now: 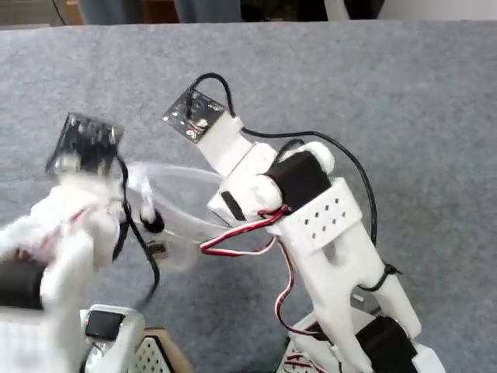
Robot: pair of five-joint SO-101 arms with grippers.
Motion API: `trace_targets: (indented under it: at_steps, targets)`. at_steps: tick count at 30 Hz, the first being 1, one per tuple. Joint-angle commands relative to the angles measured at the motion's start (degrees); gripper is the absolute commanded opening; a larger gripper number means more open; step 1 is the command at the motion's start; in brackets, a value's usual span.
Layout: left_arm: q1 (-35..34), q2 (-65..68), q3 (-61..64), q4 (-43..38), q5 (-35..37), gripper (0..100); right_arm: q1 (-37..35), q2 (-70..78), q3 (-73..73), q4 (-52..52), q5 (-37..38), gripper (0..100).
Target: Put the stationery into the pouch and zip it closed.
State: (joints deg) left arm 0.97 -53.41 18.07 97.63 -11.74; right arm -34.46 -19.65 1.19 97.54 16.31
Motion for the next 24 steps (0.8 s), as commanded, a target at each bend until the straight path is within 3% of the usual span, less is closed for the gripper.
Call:
trace_targets:
  at_steps: [1,11,13,17,24]
  targets:
    - [0.57,1.14,0.66,-0.26,0.7,3,1.05,-0.66,-0.04,0.18,1.76,23.0]
    - [0.66,1.14,0.22,0.97,0.44,3,-5.01,7.43,-12.79,-1.58,6.24,22.8]
    - [0.66,1.05,0.22,1.32,0.44,3,-5.19,9.71,-14.29,-0.26,6.51,19.1]
    - [0.4,1.05,0.13,1.41,-2.9,3,-5.19,11.82,-15.96,1.93,10.11,0.8]
    - [0.22,0.97,-5.23,2.81,-11.78,4,-5.1,8.75,-15.43,3.34,10.64,1.2]
